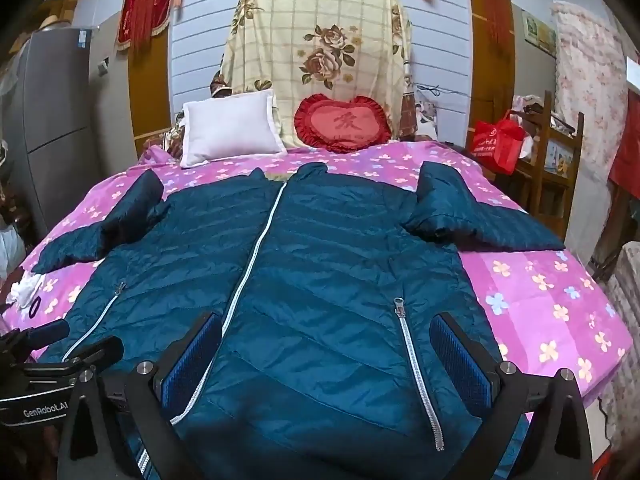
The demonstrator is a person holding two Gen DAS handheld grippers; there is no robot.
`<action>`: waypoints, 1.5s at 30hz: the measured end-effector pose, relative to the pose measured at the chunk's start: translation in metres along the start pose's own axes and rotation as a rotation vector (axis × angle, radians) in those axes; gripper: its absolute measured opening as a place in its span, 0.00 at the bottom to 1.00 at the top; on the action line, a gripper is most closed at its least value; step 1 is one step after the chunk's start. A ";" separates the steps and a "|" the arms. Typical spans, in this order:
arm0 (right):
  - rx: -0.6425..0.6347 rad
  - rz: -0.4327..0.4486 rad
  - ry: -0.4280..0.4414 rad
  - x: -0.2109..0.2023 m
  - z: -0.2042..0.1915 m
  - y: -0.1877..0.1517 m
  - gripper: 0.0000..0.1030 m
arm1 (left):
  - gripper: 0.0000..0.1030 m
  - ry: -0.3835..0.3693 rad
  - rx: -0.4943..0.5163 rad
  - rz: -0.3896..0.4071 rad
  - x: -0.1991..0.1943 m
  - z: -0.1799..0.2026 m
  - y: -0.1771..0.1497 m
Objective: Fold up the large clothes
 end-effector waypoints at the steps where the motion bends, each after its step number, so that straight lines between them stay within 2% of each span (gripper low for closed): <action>1: -0.002 -0.002 0.001 0.000 0.000 0.000 1.00 | 0.99 0.000 -0.001 0.000 0.000 0.000 -0.001; 15: 0.036 0.012 0.021 -0.004 0.007 -0.001 1.00 | 0.99 0.029 0.011 -0.007 0.000 0.002 -0.003; 20: 0.033 0.020 0.022 -0.006 0.007 0.000 1.00 | 0.99 0.009 0.003 -0.026 -0.002 0.008 -0.002; 28: -0.028 0.025 -0.022 -0.006 -0.004 0.000 1.00 | 0.99 0.022 -0.005 -0.023 -0.001 0.002 0.003; 30: -0.027 0.024 -0.022 -0.006 -0.004 0.000 1.00 | 0.99 0.017 -0.005 -0.042 0.003 0.002 -0.001; 33: -0.030 0.029 -0.022 -0.007 -0.004 0.000 1.00 | 0.99 0.039 0.008 -0.029 0.002 0.004 -0.003; 45: -0.040 0.029 -0.024 -0.007 -0.003 -0.003 1.00 | 0.99 0.046 0.010 -0.032 -0.001 0.005 -0.005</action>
Point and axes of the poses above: each gripper's, at about its wrist camera, not at the fingertips, and x roughly the way its jaws point, z to its right, y to its top, the point moved 1 cm from there along x, roughly the way its jaws point, and after that the axes turned 8 degrees about z, right-handed, at the moved point
